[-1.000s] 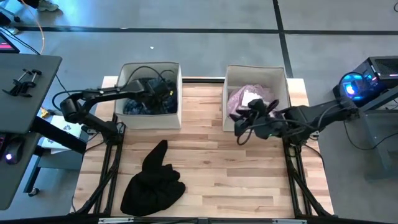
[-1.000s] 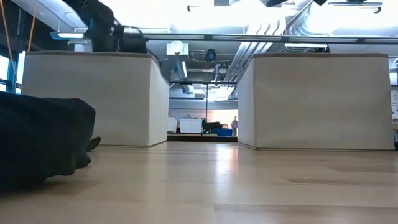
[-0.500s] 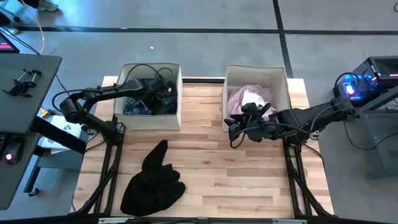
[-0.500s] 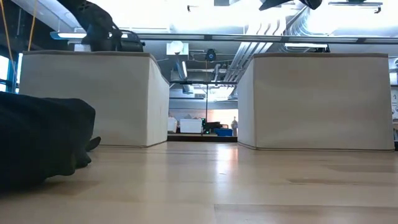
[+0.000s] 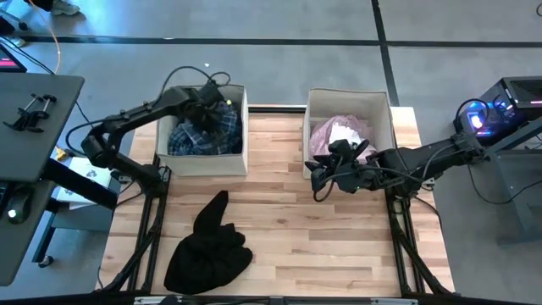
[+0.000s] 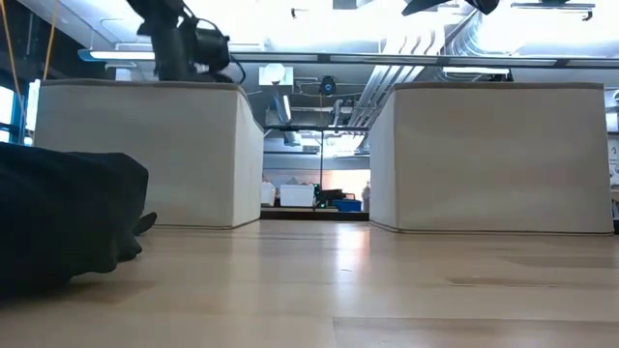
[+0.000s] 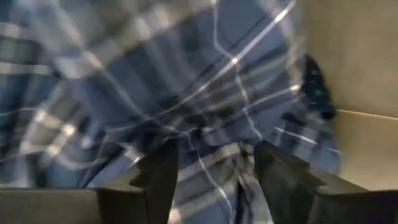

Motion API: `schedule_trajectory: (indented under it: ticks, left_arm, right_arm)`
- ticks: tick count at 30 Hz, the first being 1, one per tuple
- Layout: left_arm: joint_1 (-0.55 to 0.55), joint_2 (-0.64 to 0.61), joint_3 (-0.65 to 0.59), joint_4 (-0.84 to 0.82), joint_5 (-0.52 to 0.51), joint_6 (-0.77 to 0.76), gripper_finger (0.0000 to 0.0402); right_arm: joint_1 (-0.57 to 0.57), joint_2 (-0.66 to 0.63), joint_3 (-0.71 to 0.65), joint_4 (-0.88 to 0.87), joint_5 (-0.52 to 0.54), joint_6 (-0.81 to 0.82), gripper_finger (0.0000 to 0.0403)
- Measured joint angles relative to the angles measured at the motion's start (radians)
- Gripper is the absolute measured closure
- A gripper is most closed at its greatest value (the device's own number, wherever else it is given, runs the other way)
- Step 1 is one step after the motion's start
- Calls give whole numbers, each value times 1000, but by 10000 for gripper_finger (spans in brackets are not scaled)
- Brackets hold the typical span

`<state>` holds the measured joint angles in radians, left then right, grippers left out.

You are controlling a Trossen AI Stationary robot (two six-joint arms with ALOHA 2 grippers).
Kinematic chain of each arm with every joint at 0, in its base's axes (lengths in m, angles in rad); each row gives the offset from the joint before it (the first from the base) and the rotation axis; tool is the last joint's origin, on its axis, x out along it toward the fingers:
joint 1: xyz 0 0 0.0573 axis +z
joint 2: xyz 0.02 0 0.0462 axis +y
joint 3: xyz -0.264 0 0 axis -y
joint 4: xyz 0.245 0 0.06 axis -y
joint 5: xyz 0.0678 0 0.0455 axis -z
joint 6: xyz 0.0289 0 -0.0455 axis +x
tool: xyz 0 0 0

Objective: Sort clothes
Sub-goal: Put the blue pants into the left laundry bin

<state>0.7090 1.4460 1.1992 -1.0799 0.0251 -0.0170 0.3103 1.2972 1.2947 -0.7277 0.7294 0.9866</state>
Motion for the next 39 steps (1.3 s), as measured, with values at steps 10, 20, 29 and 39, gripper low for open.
schedule_trajectory:
  ticks: [10,20,29,39]
  left_arm:
    - [-51,-60,229,-169,-2,-32,203]
    - [-32,-145,-59,245,-7,-141,224]
    - [11,-81,-451,609,-28,-341,232]
    - [57,-103,-412,590,45,-305,232]
  right_arm:
    - [-59,0,0,8,1,-27,229]
    - [-77,0,0,8,-8,-26,229]
    - [-74,0,0,58,-56,-23,229]
    - [-74,0,0,70,-60,-19,229]
